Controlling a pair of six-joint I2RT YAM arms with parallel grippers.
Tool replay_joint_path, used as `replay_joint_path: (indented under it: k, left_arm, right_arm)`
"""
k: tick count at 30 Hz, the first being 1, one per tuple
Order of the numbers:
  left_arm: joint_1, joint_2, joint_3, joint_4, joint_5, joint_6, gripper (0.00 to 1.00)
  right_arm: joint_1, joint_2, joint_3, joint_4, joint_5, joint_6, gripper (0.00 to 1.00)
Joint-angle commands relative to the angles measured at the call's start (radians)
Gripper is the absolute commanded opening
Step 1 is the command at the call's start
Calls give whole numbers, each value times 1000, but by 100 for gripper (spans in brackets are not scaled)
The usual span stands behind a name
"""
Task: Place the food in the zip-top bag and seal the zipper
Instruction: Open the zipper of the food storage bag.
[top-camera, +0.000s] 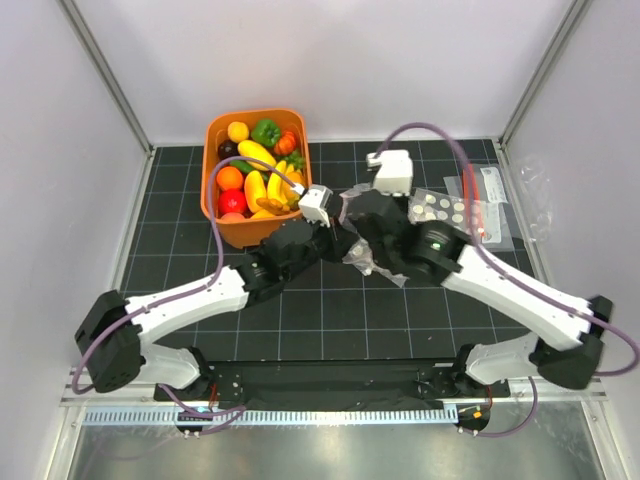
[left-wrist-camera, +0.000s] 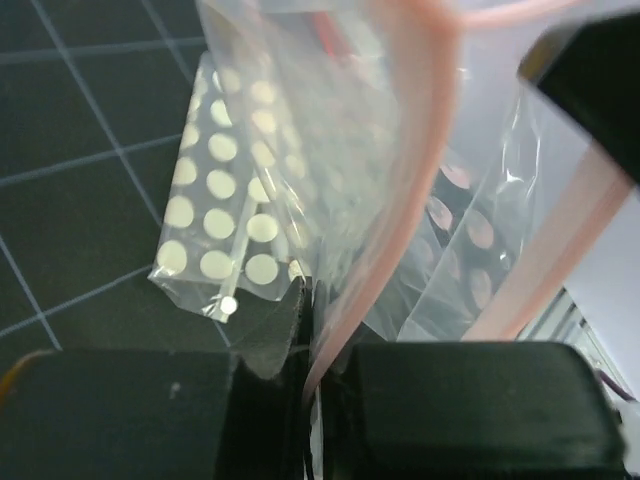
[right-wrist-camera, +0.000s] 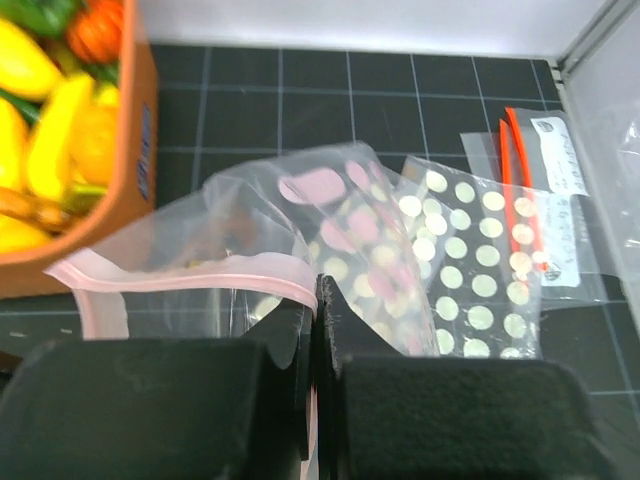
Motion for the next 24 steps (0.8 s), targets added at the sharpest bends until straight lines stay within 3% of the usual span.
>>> replay_joint_path:
  k: [1, 3, 5, 14, 15, 19, 24]
  left_arm:
    - [64, 123, -18, -2, 2, -118, 7]
    - [136, 205, -12, -11, 89, -158, 1]
    - [177, 236, -5, -5, 135, -180, 2]
    - [198, 219, 17, -90, -35, -60, 12]
    - [196, 222, 19, -94, -39, -51, 12]
    - [196, 240, 25, -90, -46, -43, 11]
    - [195, 234, 8, -53, -32, -36, 11]
  right_arm:
    - [4, 149, 15, -84, 54, 16, 1]
    - [4, 202, -2, -89, 95, 33, 1]
    - [2, 217, -30, -68, 106, 27, 1]
    - [-99, 202, -126, -5, 20, 27, 4]
    - [-105, 199, -134, 1, 5, 27, 7]
    - [-117, 177, -156, 41, -130, 20, 36]
    - [-117, 151, -192, 92, -231, 20, 46]
